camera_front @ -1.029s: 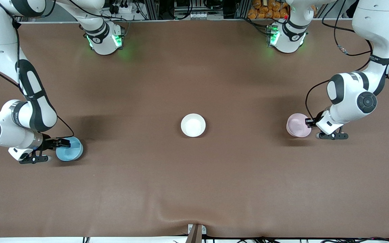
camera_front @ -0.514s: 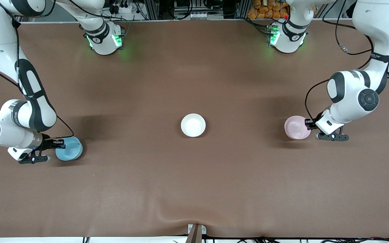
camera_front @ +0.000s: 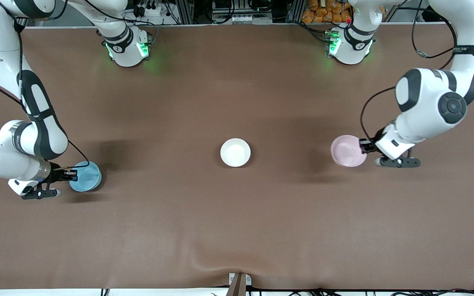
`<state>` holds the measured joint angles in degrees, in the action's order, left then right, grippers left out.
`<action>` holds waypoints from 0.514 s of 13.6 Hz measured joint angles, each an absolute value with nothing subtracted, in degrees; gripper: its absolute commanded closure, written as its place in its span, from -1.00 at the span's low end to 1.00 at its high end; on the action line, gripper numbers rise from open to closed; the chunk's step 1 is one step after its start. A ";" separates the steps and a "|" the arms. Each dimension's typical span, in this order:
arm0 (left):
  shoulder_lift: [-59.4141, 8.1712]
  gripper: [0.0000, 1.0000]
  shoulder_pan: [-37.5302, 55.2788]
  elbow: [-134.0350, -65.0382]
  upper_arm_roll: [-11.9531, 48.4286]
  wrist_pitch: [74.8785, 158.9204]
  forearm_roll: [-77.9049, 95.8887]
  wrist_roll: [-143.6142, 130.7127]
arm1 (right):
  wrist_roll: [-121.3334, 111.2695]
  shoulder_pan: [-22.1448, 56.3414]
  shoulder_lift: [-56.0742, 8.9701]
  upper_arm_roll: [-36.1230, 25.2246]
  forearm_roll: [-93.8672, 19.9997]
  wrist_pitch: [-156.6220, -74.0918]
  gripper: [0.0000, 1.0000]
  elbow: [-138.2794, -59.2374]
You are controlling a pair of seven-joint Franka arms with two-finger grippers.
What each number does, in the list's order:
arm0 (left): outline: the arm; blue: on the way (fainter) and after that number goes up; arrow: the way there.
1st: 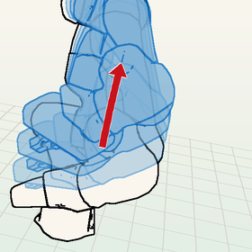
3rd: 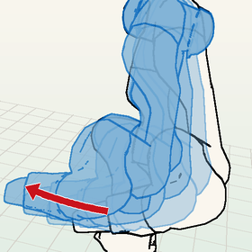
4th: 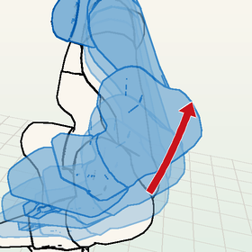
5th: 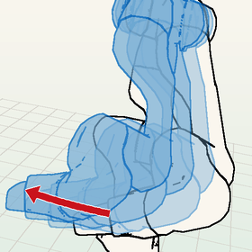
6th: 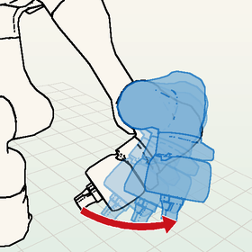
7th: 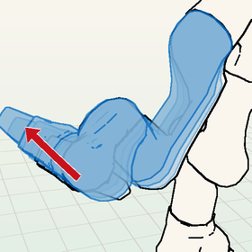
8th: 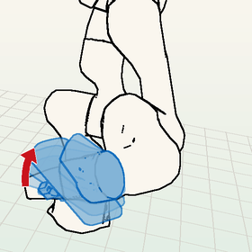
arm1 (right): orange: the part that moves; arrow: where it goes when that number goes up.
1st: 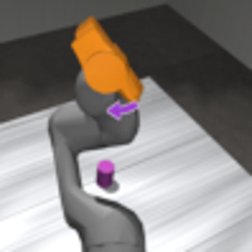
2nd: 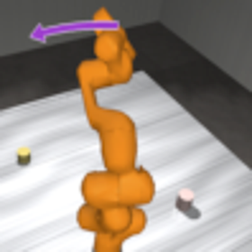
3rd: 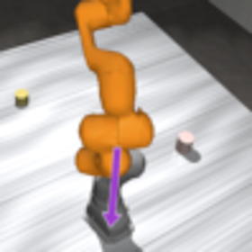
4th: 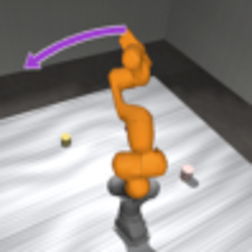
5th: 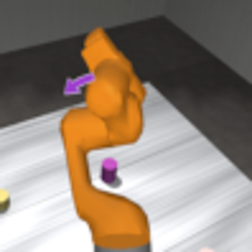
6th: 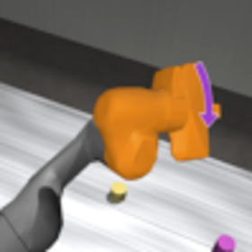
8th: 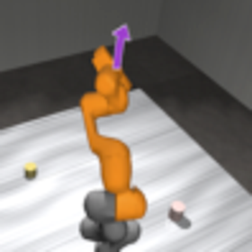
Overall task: Stack pink and blue bowls on white bowl
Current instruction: 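Carry the pink bowl with the left gripper over to the white bowl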
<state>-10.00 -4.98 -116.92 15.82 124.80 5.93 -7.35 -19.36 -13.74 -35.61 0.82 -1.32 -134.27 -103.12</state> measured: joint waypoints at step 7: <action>-13.02 1.00 0.84 -111.04 23.01 123.79 5.96 -23.07 | -19.64 -13.75 -35.57 0.83 -1.35 -134.28 1.00 -103.16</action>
<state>-13.02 0.84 -111.04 23.01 123.79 5.96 -23.07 -19.64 -13.75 -35.57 0.83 -1.35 -134.28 -103.16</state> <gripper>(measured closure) 0.974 0.965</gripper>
